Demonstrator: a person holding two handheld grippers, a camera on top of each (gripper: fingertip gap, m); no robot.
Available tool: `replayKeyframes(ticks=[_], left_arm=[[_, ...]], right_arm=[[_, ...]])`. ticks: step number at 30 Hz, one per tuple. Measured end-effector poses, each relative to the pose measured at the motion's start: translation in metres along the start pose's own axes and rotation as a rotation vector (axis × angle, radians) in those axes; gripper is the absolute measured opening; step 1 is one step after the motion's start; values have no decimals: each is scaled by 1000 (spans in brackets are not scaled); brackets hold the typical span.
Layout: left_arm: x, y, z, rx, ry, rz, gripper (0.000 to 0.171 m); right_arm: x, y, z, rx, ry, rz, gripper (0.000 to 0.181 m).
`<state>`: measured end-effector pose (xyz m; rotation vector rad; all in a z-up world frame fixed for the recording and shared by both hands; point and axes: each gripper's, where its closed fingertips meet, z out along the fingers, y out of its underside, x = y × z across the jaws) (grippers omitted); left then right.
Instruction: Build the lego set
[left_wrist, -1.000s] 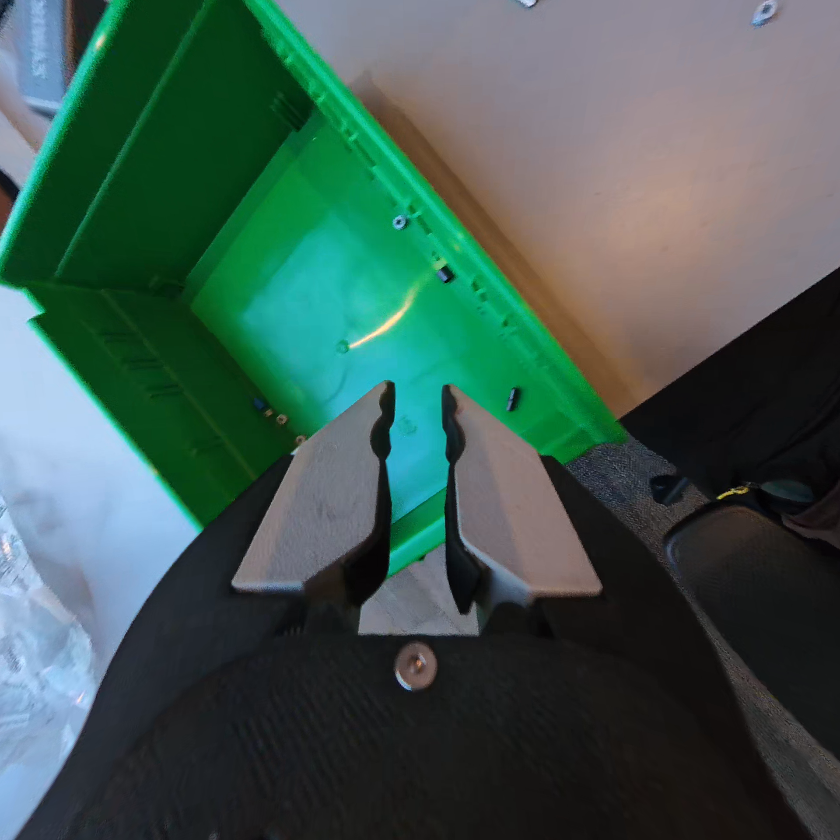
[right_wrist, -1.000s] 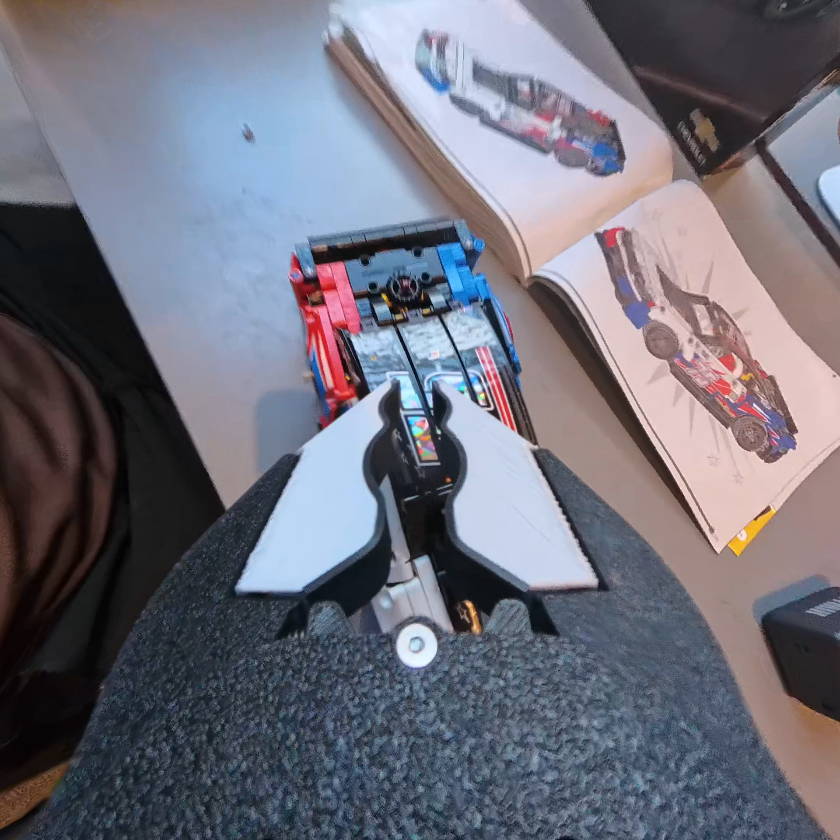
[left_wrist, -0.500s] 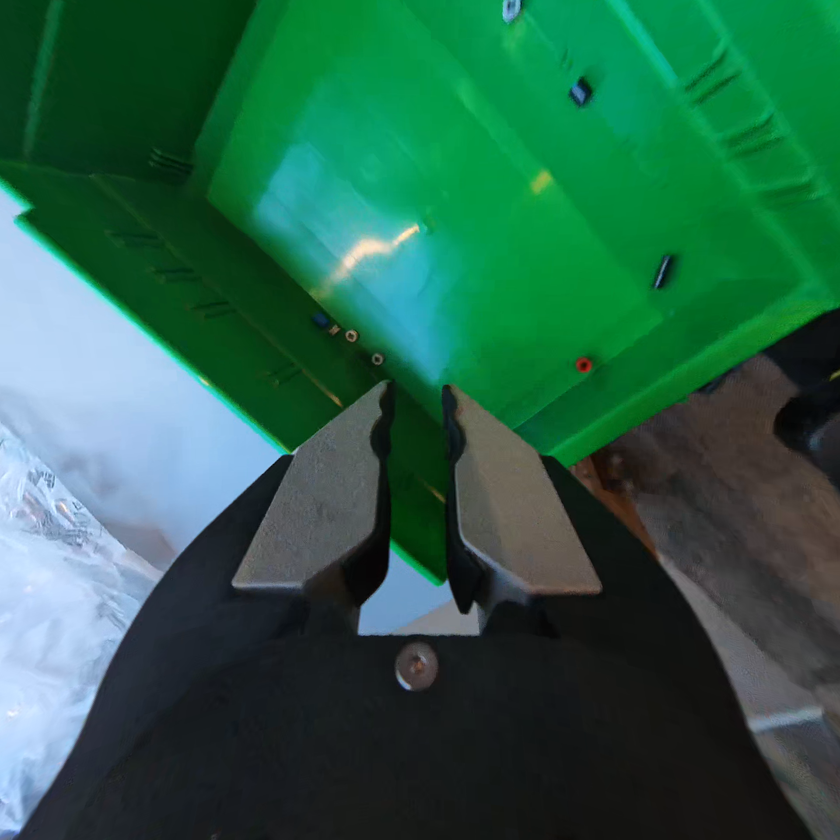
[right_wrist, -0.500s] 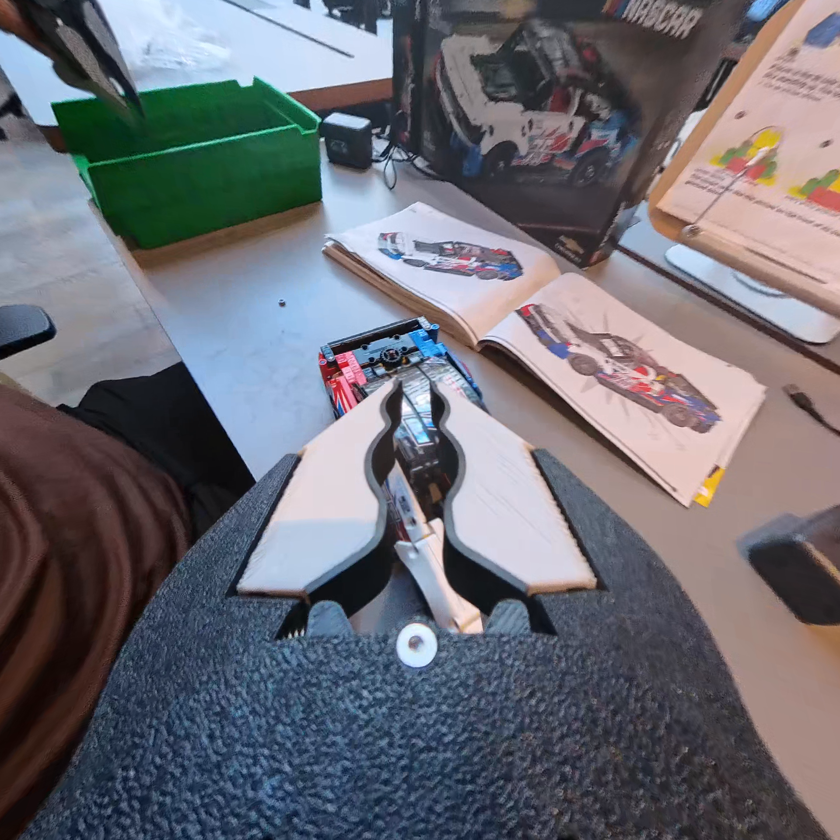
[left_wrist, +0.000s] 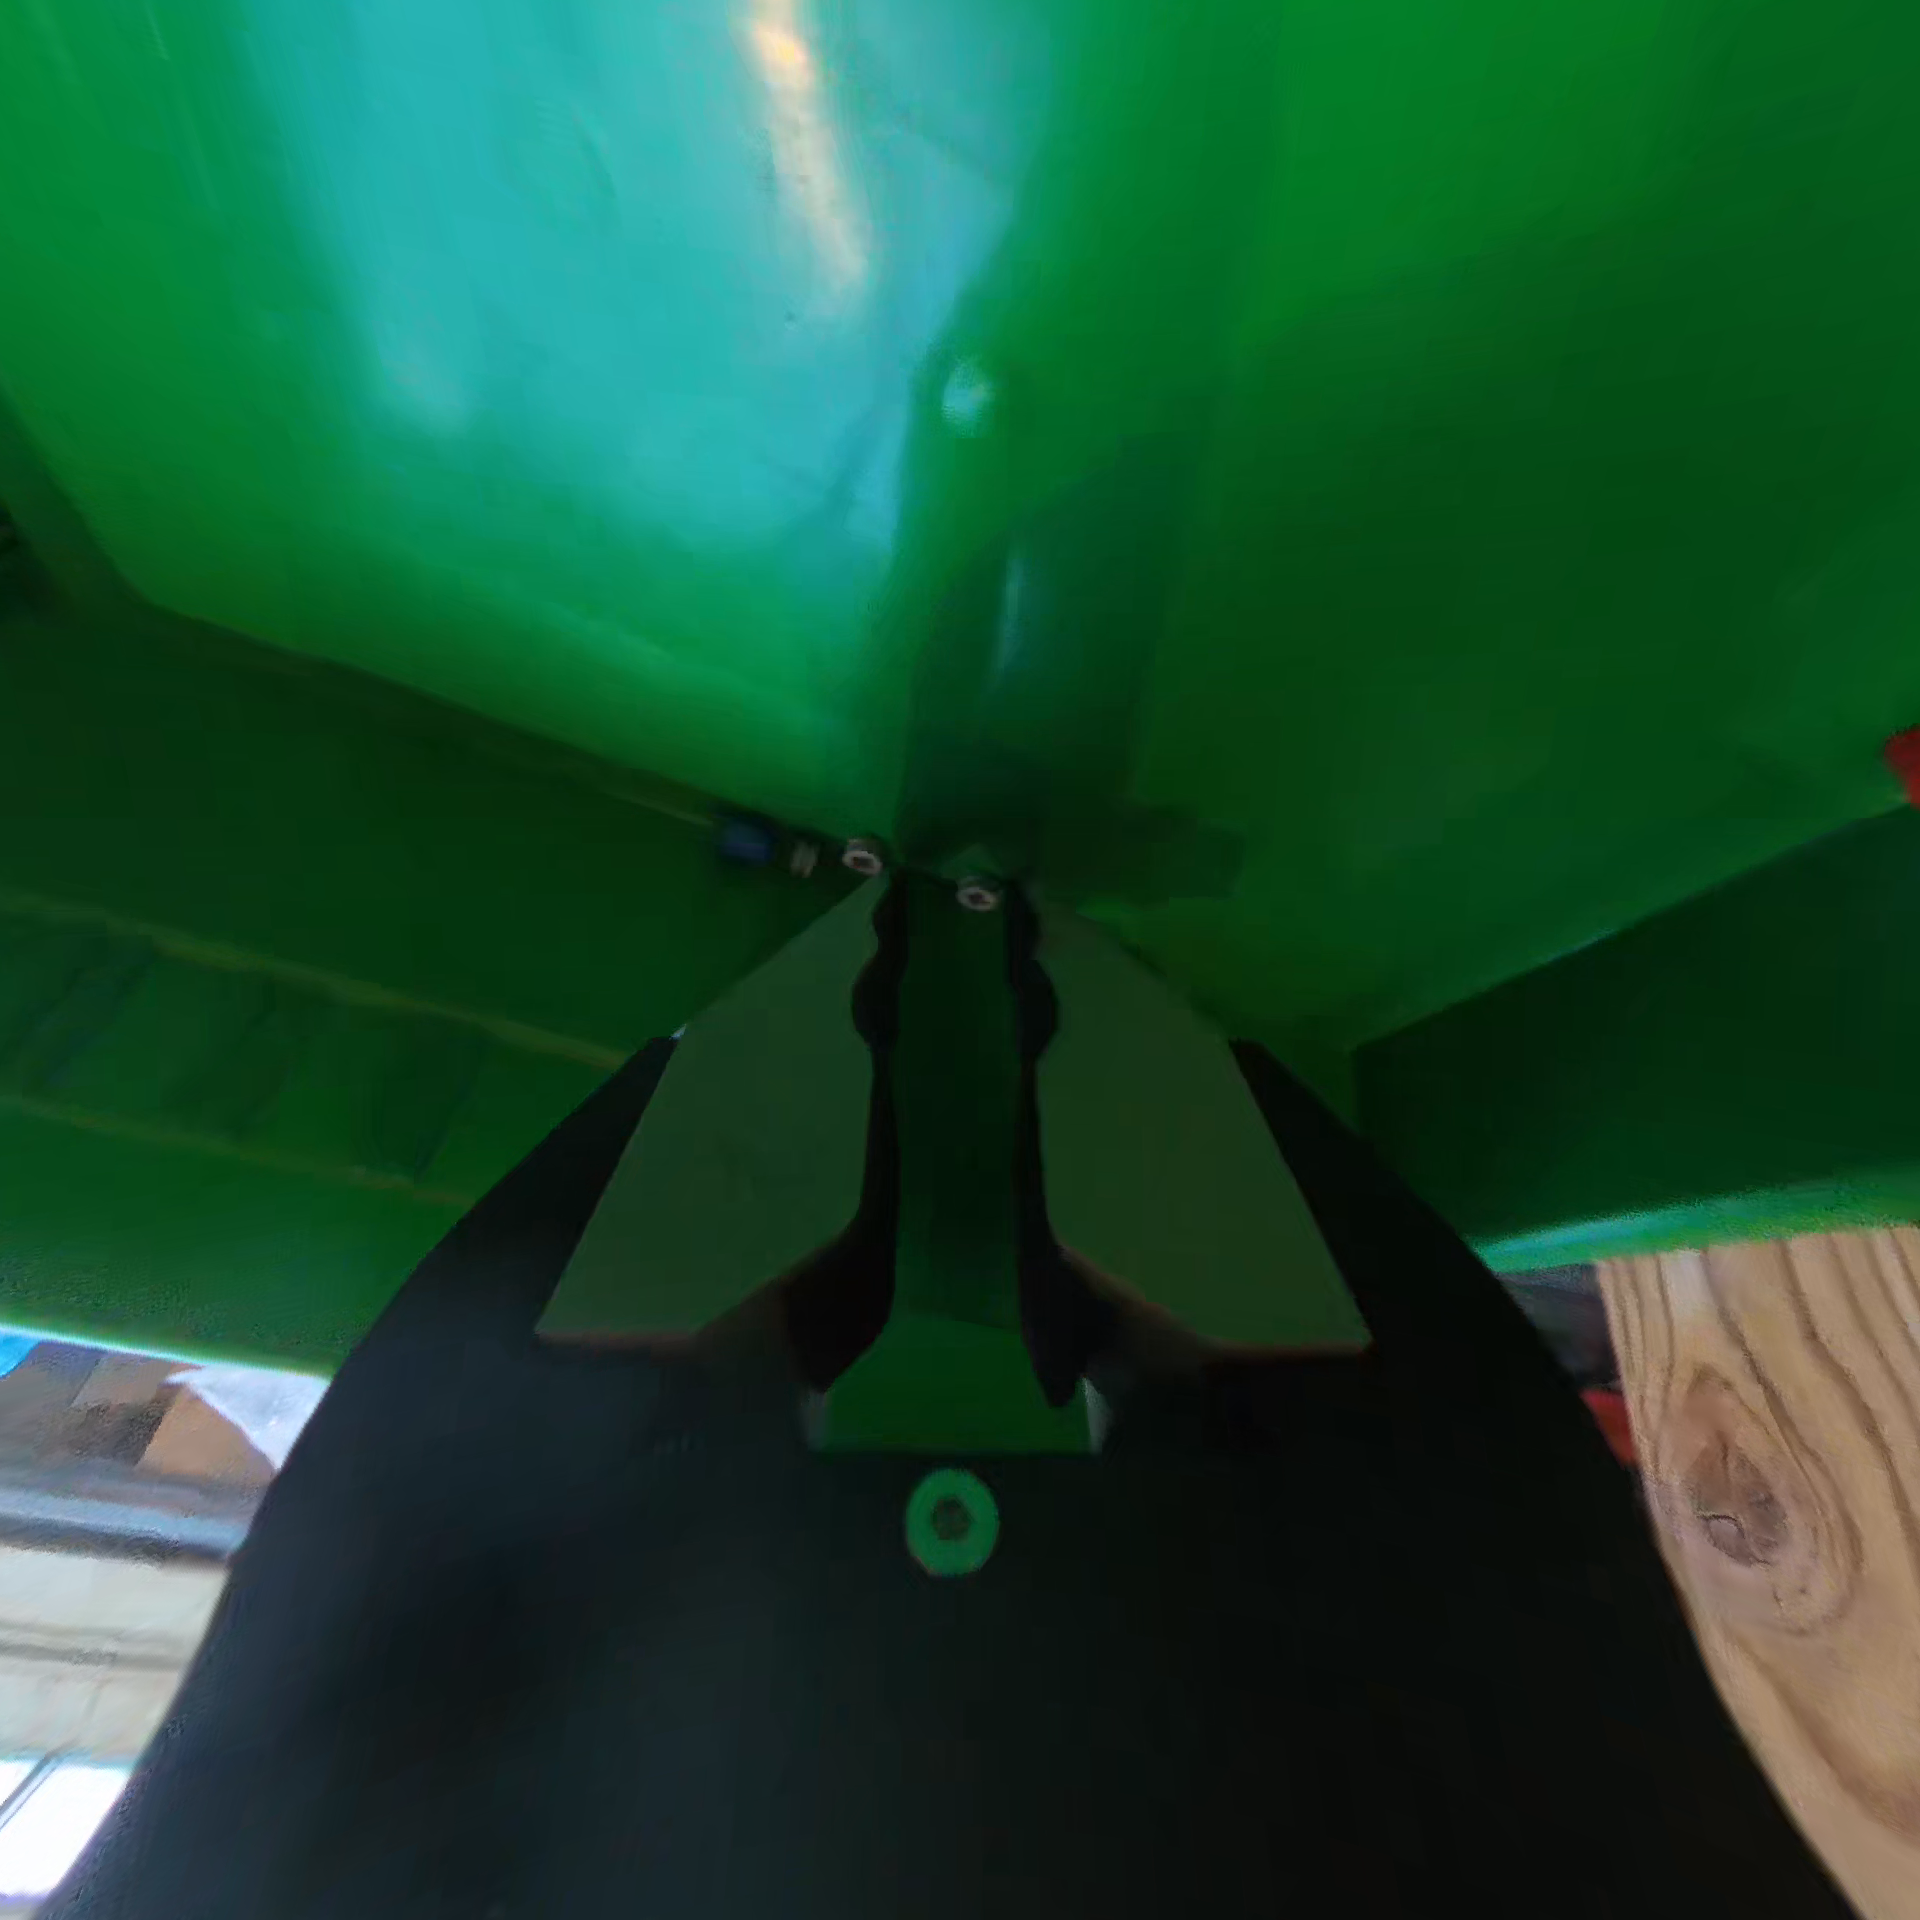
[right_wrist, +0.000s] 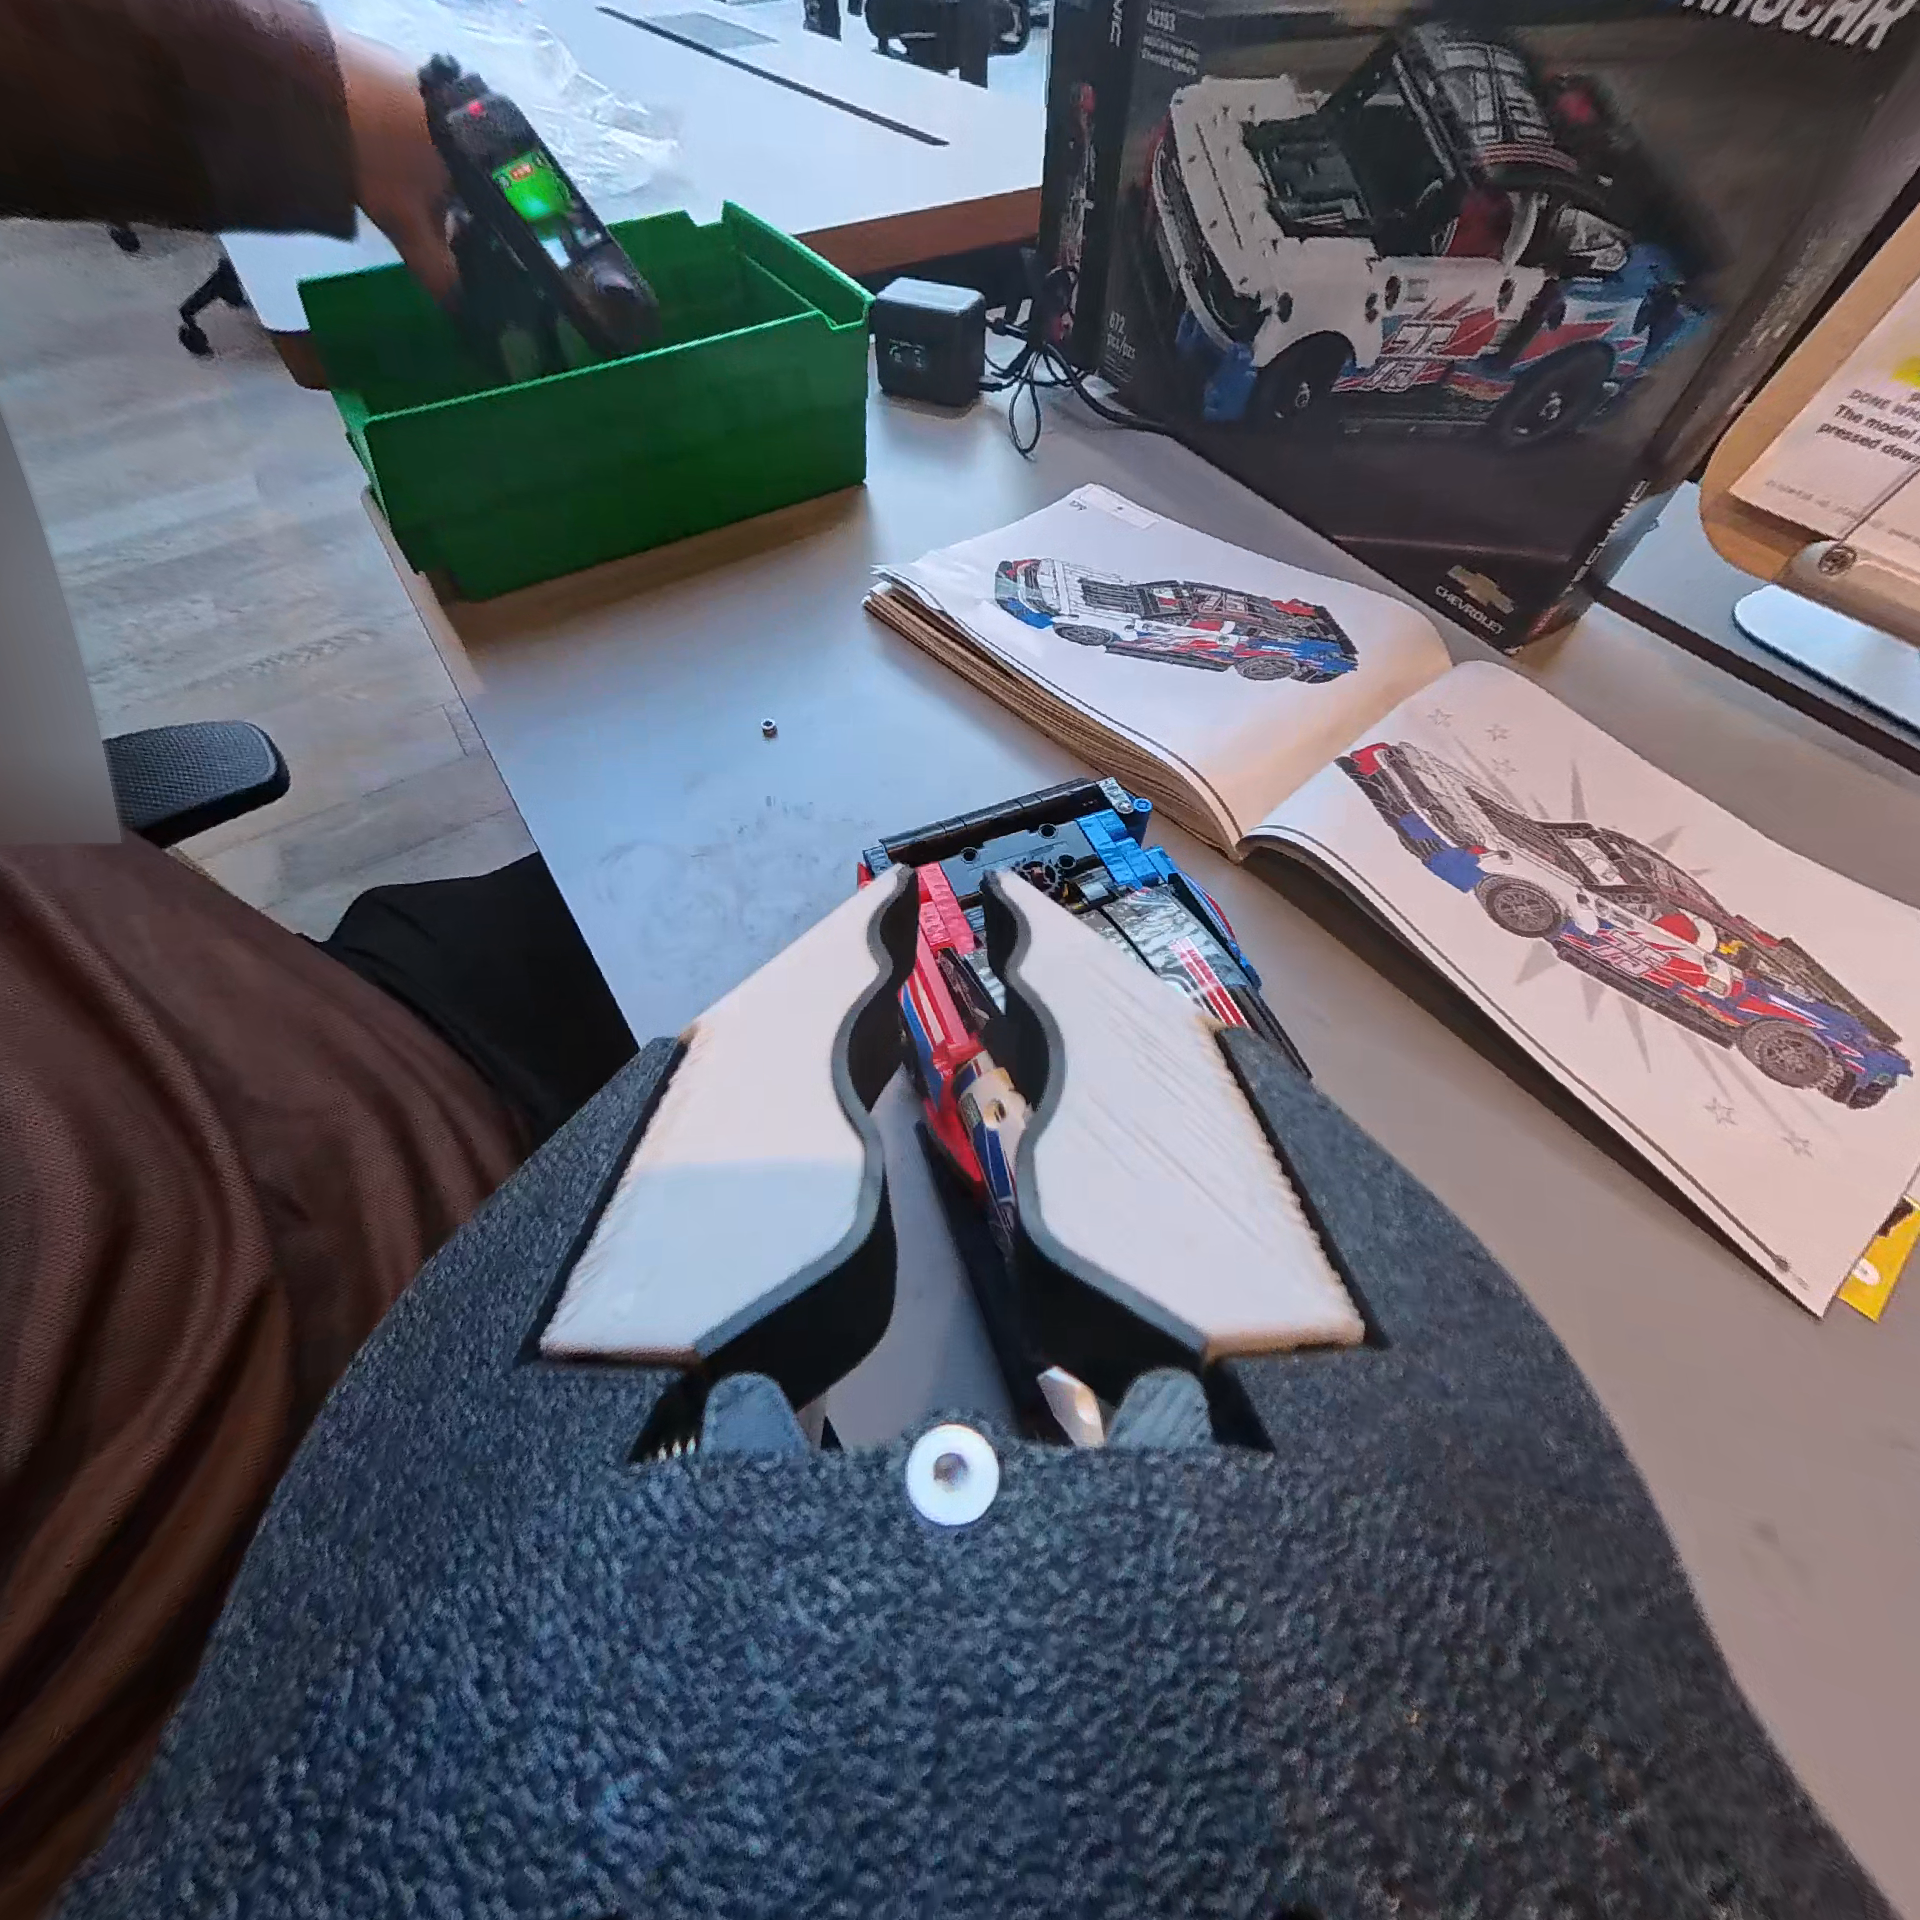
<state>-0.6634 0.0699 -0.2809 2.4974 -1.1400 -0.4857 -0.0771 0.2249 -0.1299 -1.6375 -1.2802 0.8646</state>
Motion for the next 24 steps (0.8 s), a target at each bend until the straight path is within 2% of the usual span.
replayKeyframes(ticks=[2,6,11,14,17,20,24], left_arm=[[0,2,3,-41,1,16,7],[2,3,3,-56,12,20,3],[4,8,4,-70,23,10,3],[3,8,-8,-36,22,-12,2],[-3,6,-34,23,-9,-35,1],[-10,-6,-77,133,-50,-54,1],[2,-66,-159,415,-86,-16,3]], right_arm=[[1,-1,-3,4,1,3,7],[6,-4,-11,26,16,2,7],[12,-2,-18,50,25,16,7],[13,2,-22,48,29,22,7],[12,3,-25,49,27,17,7],[8,0,-28,63,22,9,7],[1,-3,-30,78,0,2,7]])
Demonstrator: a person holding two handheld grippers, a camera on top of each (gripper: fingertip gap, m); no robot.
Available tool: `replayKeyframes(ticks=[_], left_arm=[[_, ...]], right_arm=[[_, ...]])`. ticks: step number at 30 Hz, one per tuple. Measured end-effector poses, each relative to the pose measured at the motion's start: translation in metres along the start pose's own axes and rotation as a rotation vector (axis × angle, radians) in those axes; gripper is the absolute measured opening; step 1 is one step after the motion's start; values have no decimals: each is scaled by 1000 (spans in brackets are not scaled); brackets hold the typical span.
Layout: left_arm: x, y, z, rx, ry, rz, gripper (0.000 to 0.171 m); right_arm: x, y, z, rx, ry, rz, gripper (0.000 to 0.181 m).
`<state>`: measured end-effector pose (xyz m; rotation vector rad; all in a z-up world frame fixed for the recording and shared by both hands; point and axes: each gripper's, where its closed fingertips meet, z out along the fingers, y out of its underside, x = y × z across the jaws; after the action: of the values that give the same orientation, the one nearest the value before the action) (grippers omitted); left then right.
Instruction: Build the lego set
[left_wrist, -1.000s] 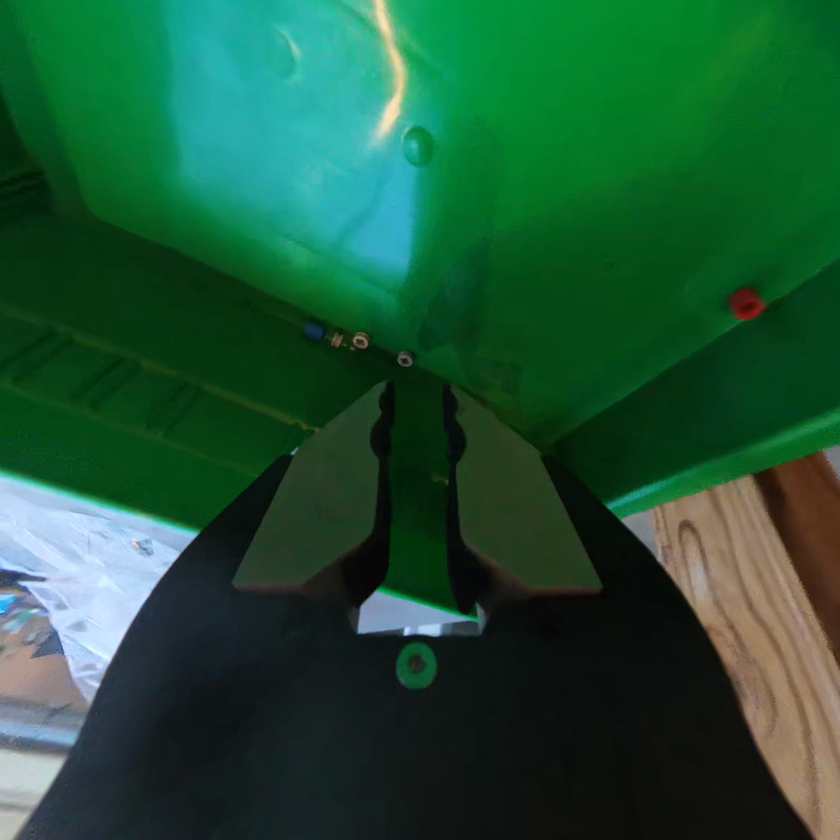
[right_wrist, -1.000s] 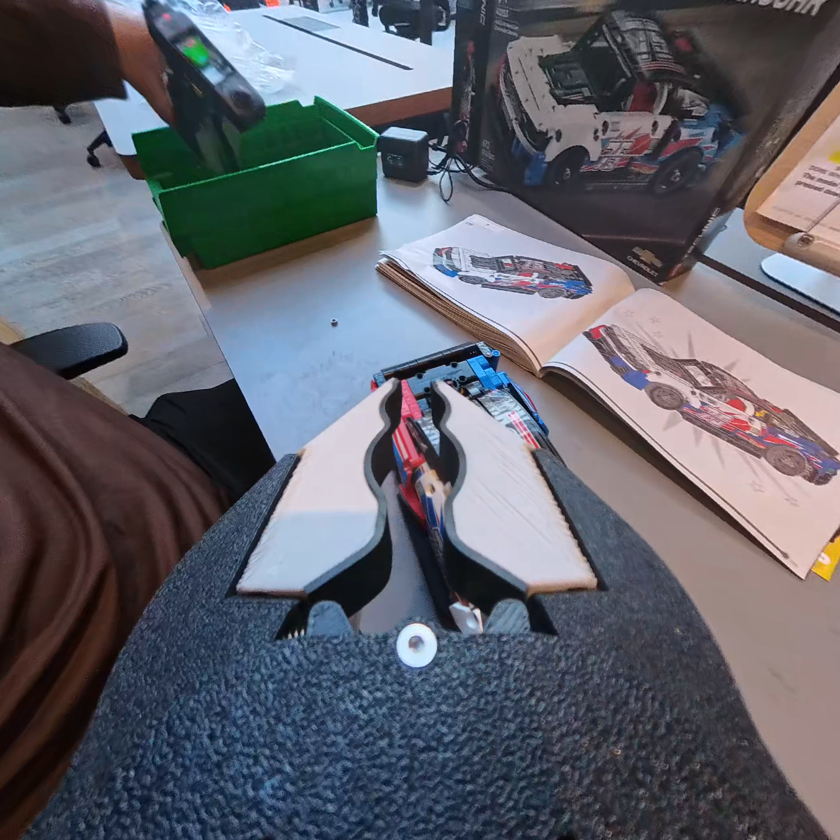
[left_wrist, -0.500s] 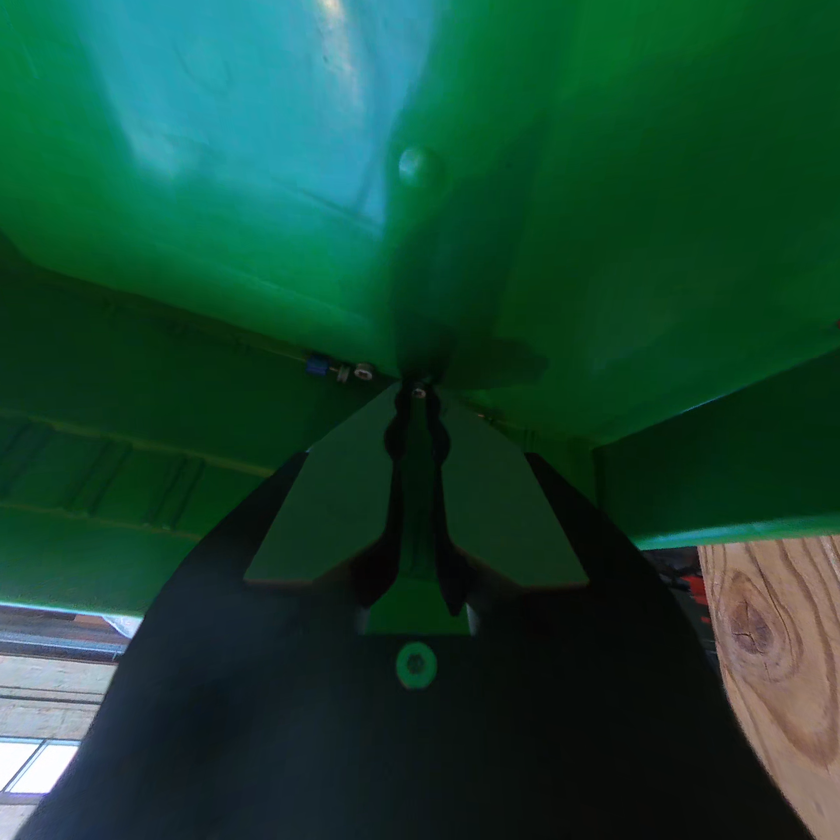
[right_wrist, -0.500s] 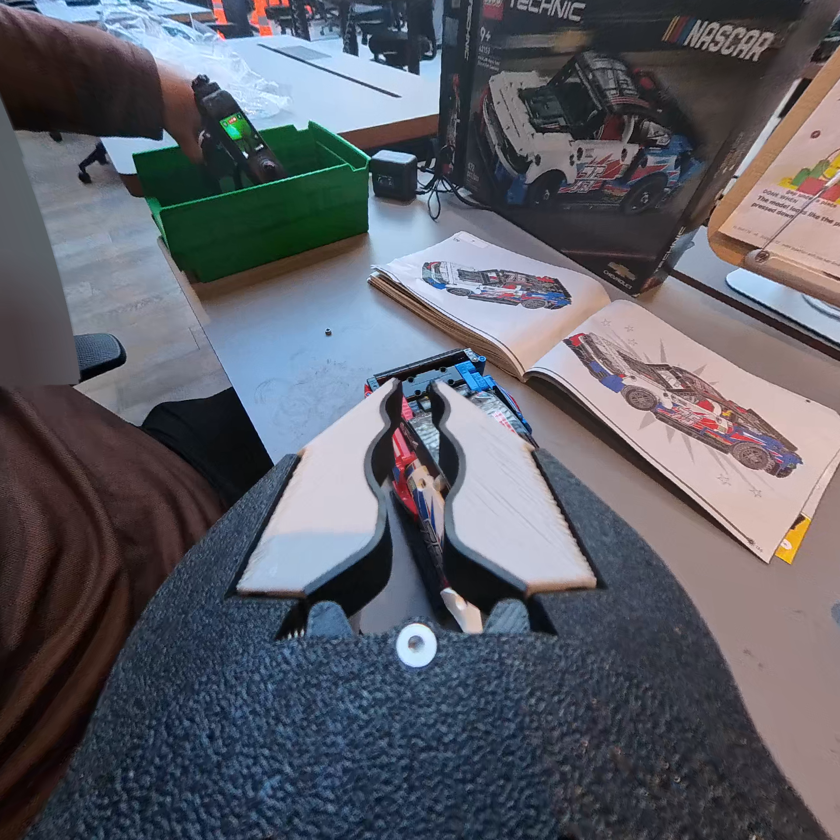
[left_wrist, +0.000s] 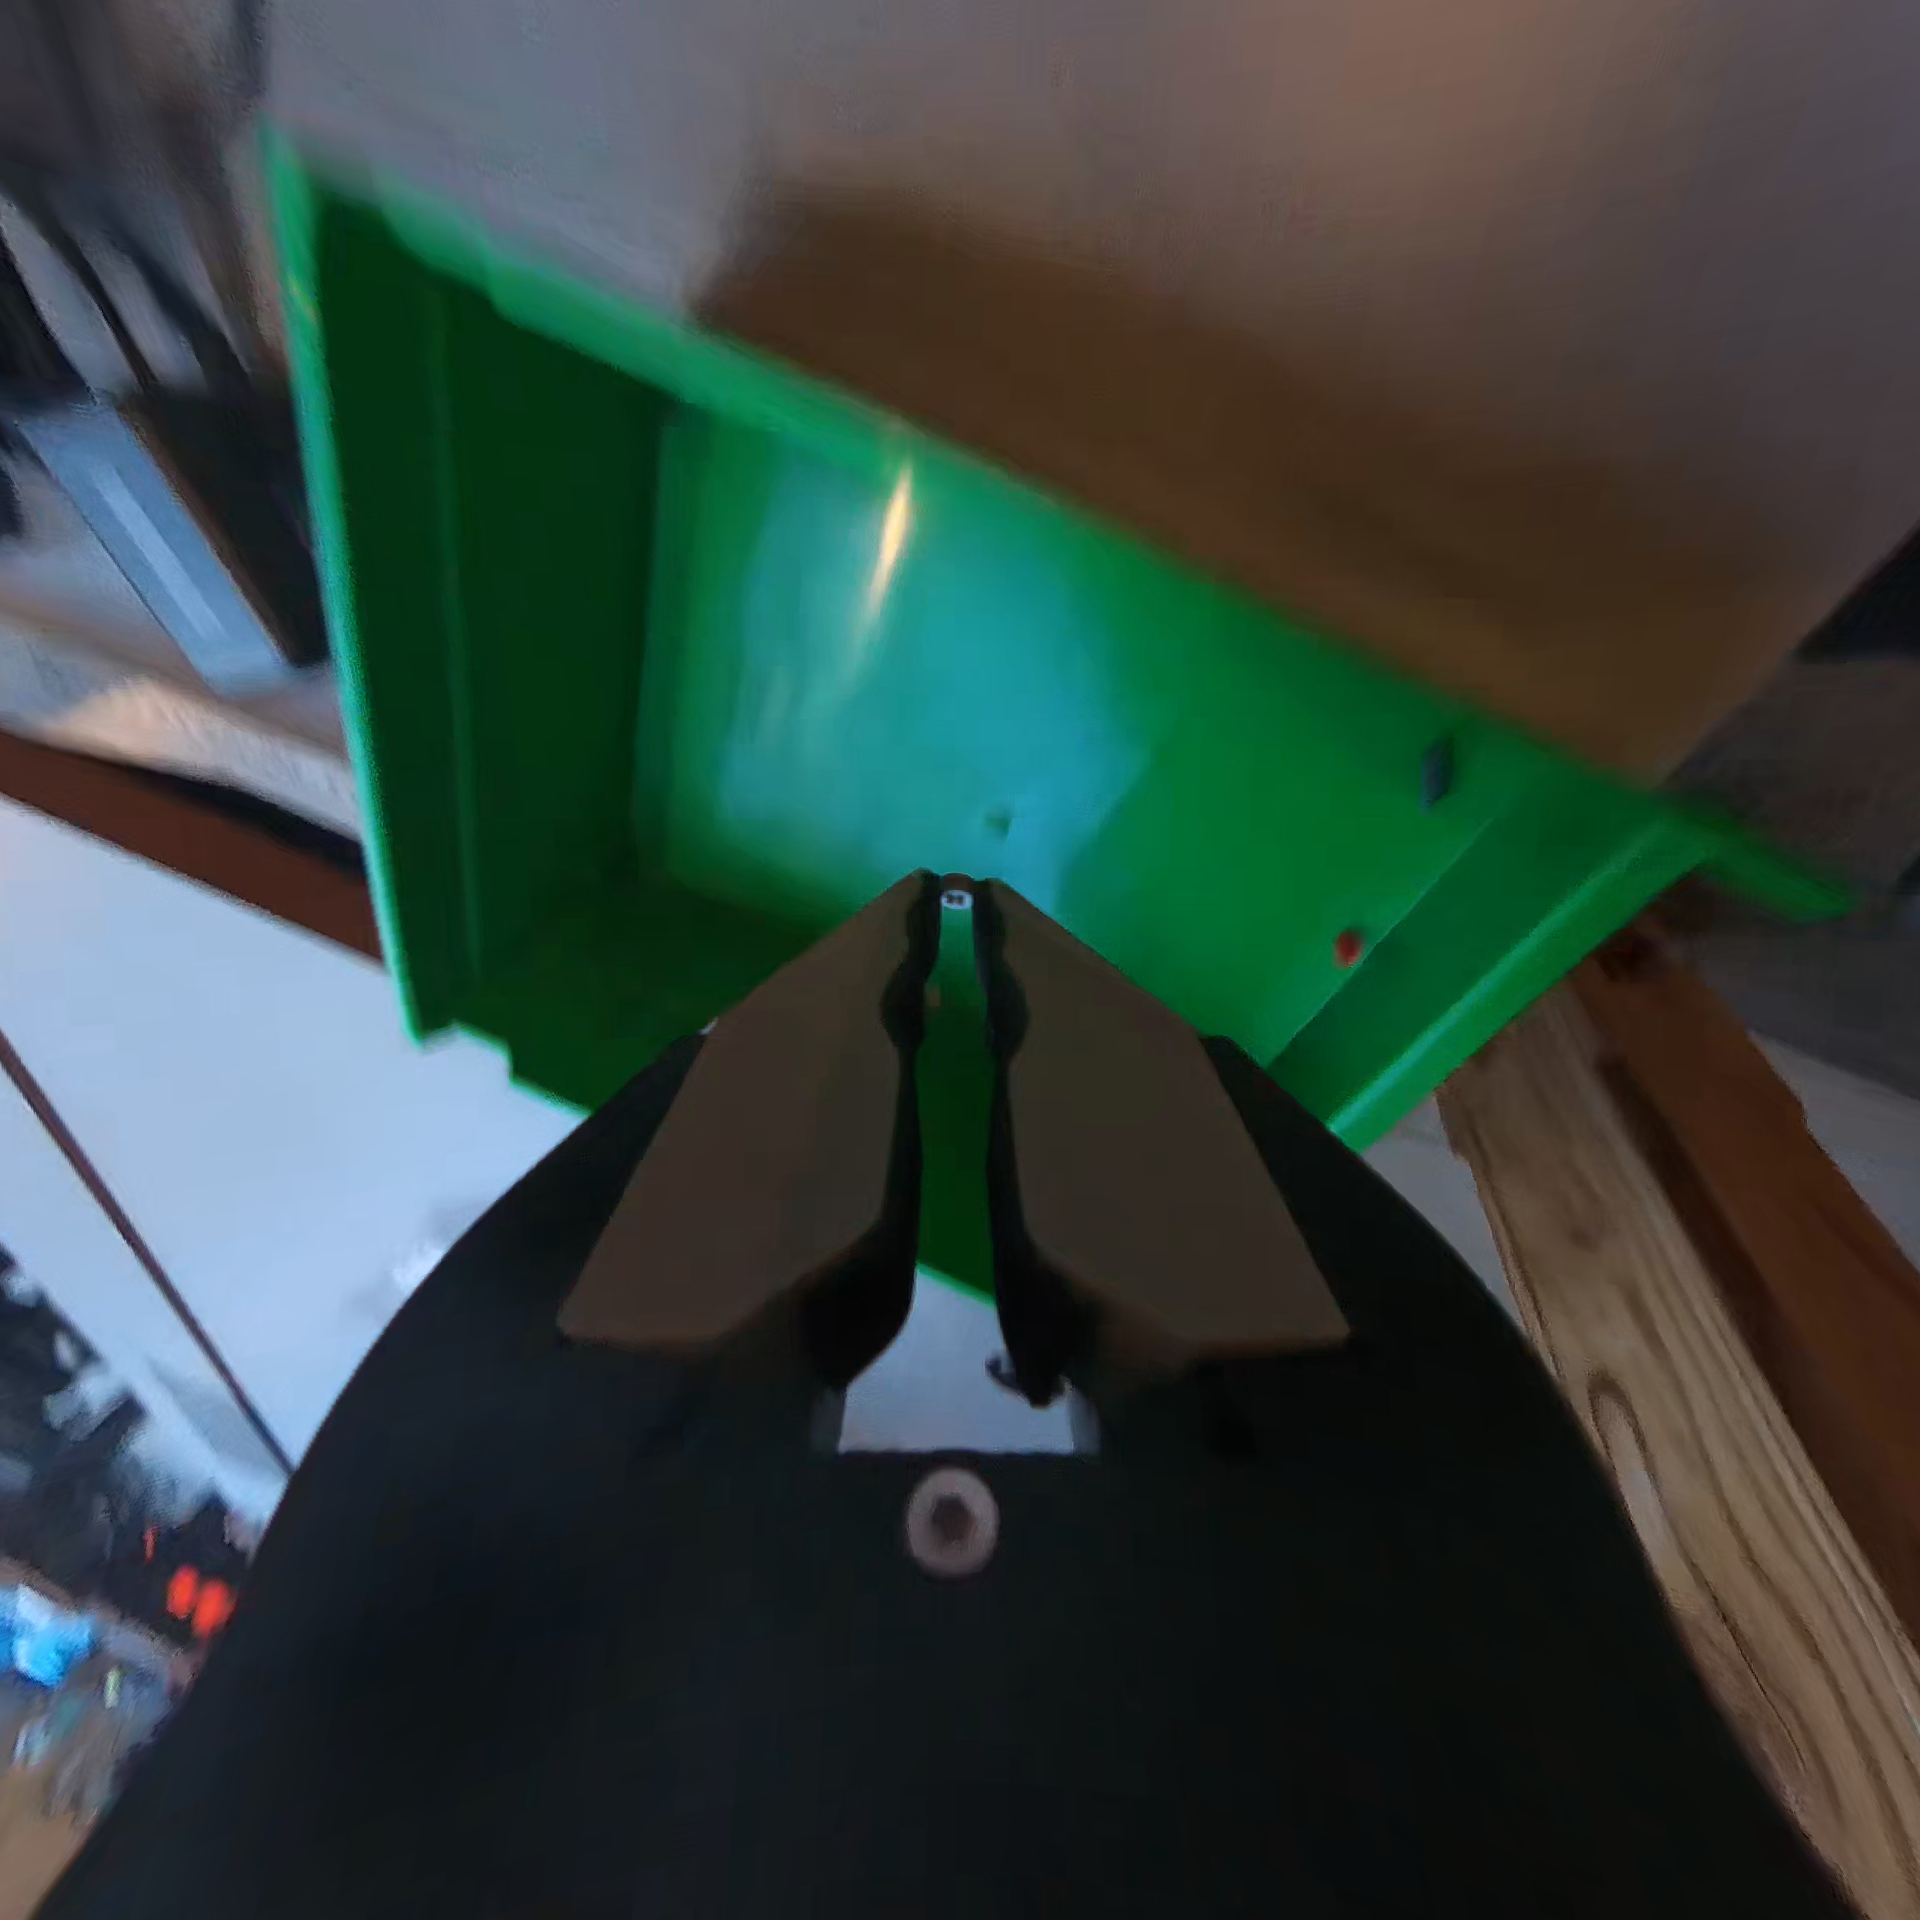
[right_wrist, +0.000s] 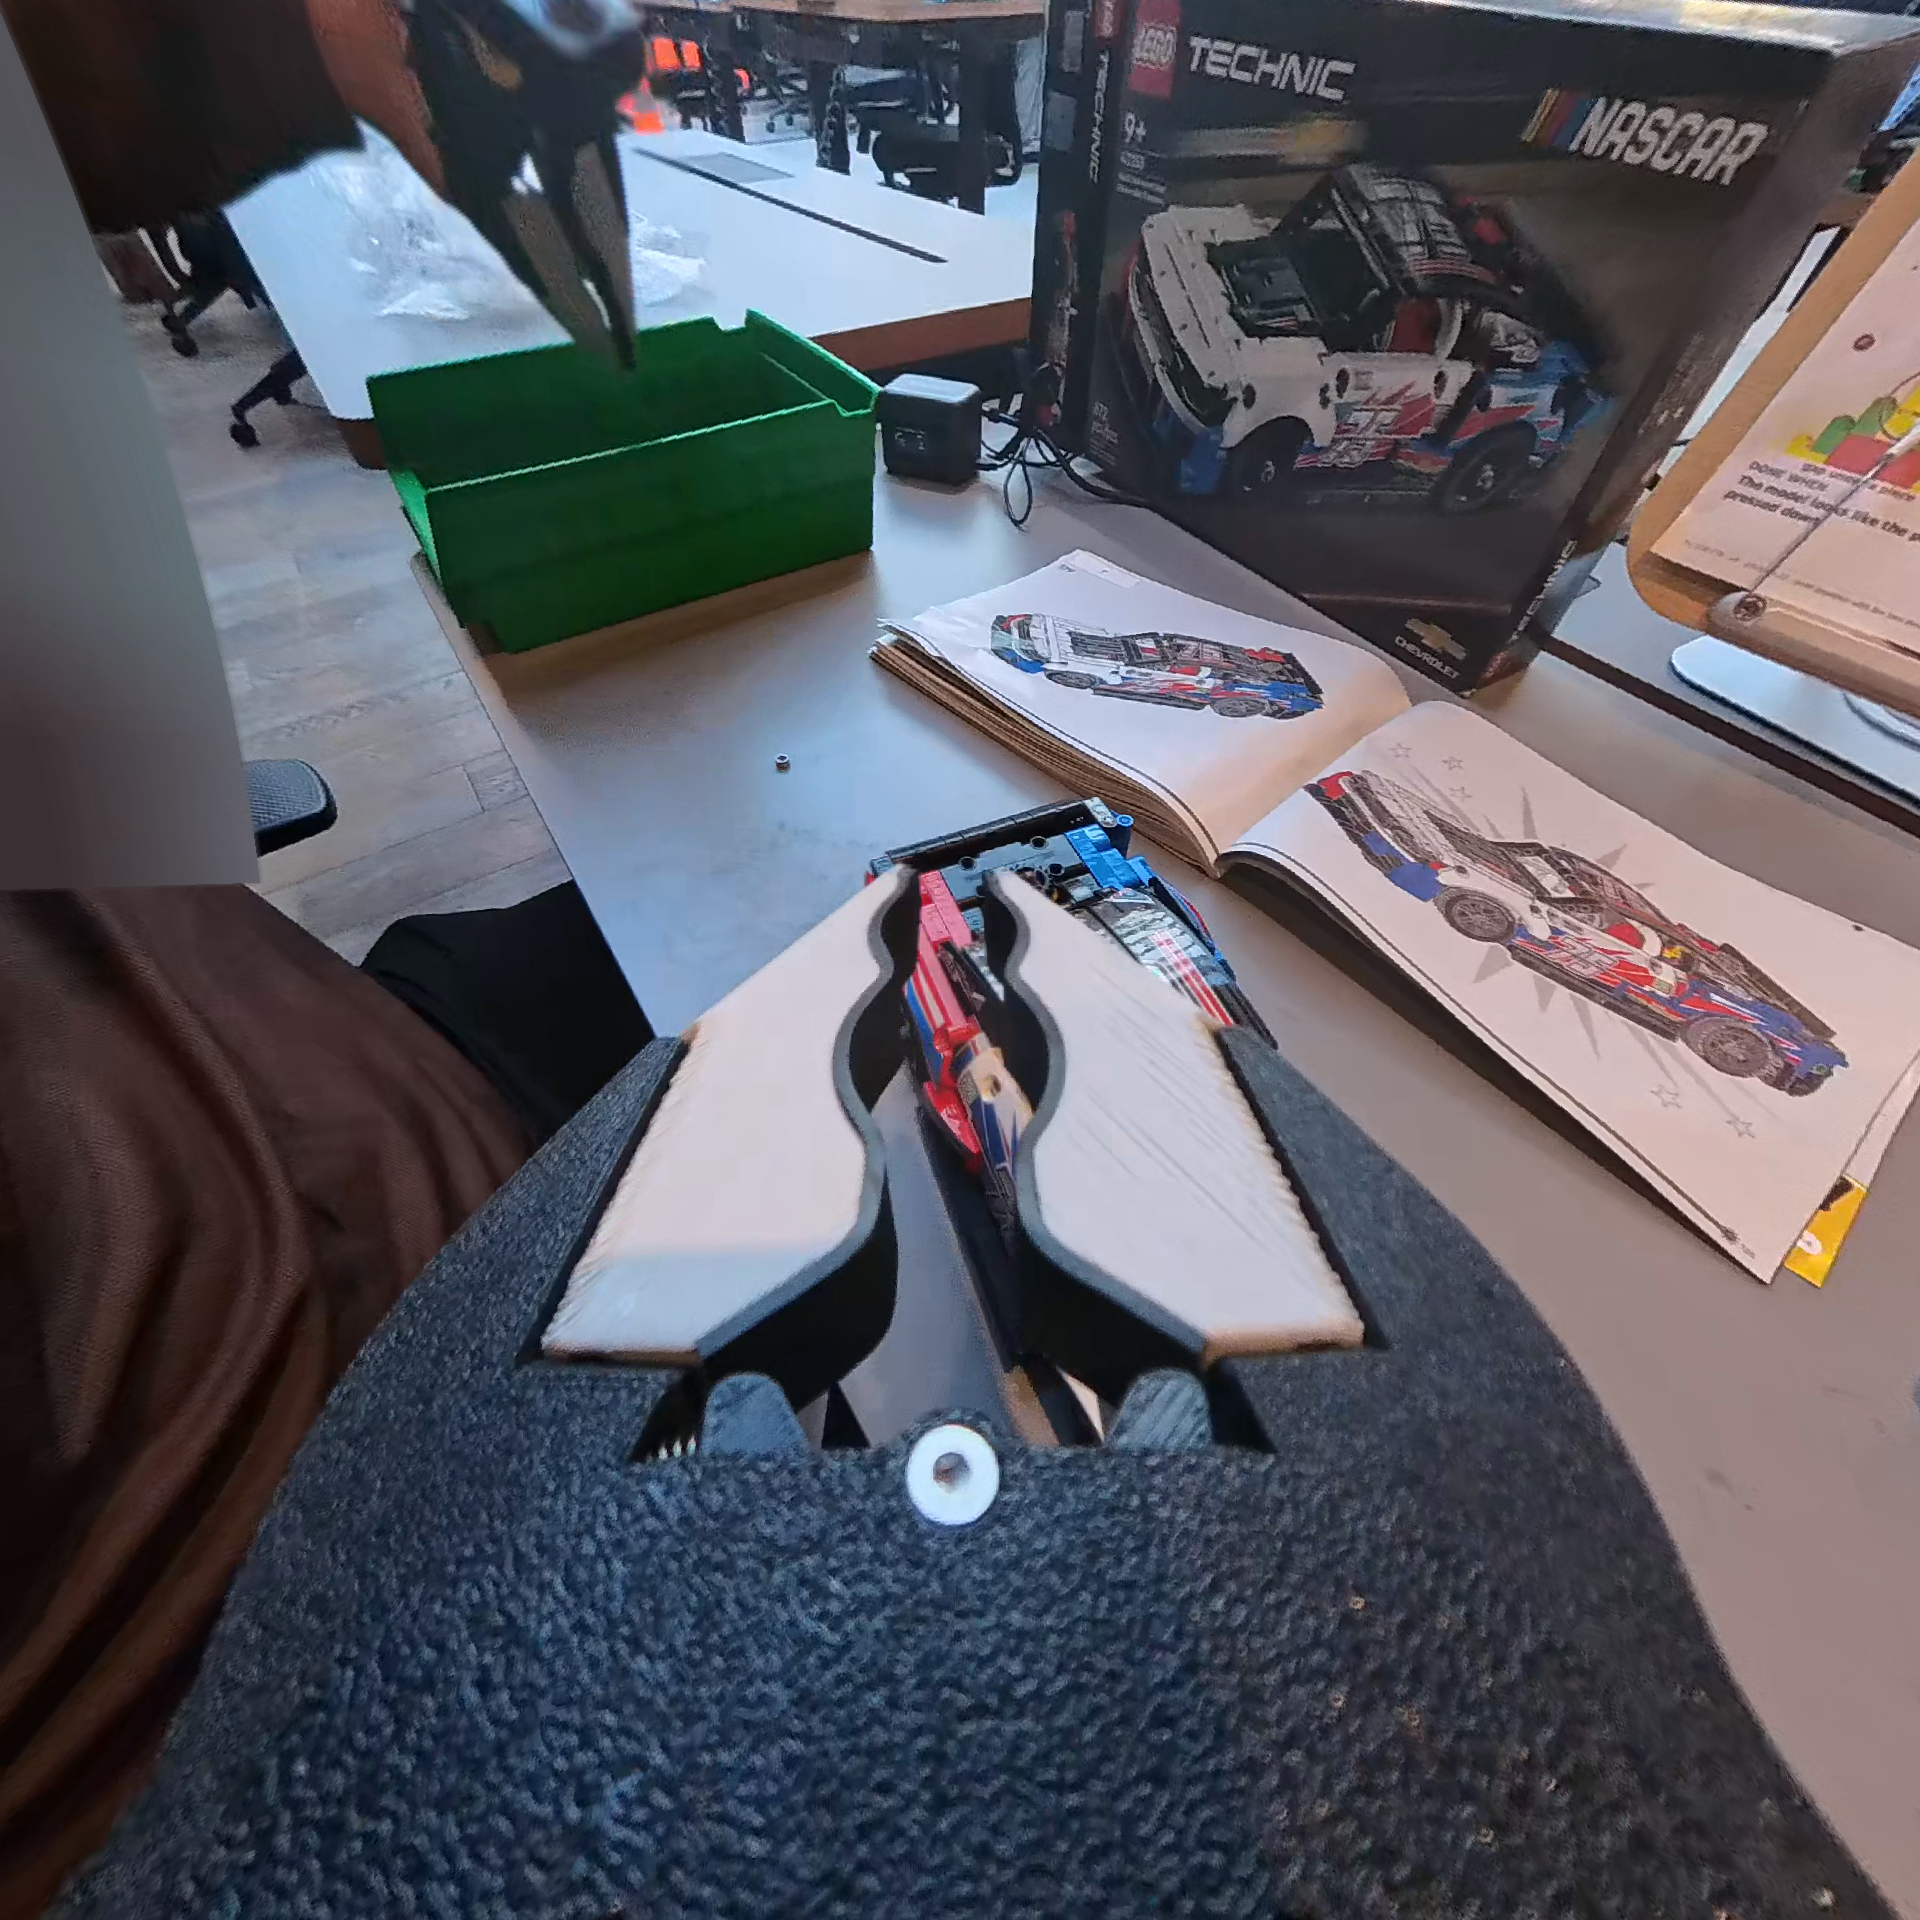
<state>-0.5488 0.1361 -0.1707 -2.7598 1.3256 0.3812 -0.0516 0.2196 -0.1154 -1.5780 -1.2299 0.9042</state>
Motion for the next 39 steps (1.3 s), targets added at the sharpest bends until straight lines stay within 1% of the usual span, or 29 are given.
replayKeyframes(ticks=[2,4,7,9,11,14,15,20,23,26,27,28,29,30,31,32,35,37,39], left_arm=[[21,-52,-16,136,24,77,3],[45,-94,-14,194,53,166,3],[81,-143,13,240,124,251,3],[100,-166,37,246,158,284,3],[112,-176,61,217,180,309,3],[117,-177,82,180,187,334,4],[117,-176,85,173,189,337,6],[116,-177,78,238,206,326,13],[108,-164,65,235,176,309,12],[80,-133,29,244,101,228,13],[65,-117,16,239,69,175,14],[48,-96,6,209,39,113,19],[31,-69,1,144,12,54,26],[12,-40,2,64,-38,14,25],[-3,-13,6,-8,-79,3,21],[-10,10,14,-71,-77,7,19],[-15,66,54,-247,-26,9,16],[-13,93,80,-336,-5,38,15],[-12,108,98,-388,-11,64,14]], right_arm=[[-3,-1,0,3,-5,-7,7],[-7,-1,0,6,-14,-8,7],[-13,-2,1,10,-35,-4,7],[-18,-2,2,10,-48,-8,7],[-22,-2,3,6,-54,-20,7],[-26,-3,1,11,-57,-28,7],[-27,-3,0,14,-58,-25,7],[-25,2,-2,10,-49,-12,6],[-24,2,-2,6,-44,-5,6],[-25,1,-1,3,-42,-11,6],[-26,0,0,4,-45,-11,6],[-27,0,1,4,-50,-12,6],[-27,0,3,3,-56,-11,6],[-28,1,6,-1,-63,-9,6],[-28,2,9,-6,-68,-7,6],[-28,3,13,-12,-75,-3,6],[-32,6,24,-29,-101,10,6],[-36,8,30,-44,-112,3,6],[-39,9,34,-58,-115,-5,6]])
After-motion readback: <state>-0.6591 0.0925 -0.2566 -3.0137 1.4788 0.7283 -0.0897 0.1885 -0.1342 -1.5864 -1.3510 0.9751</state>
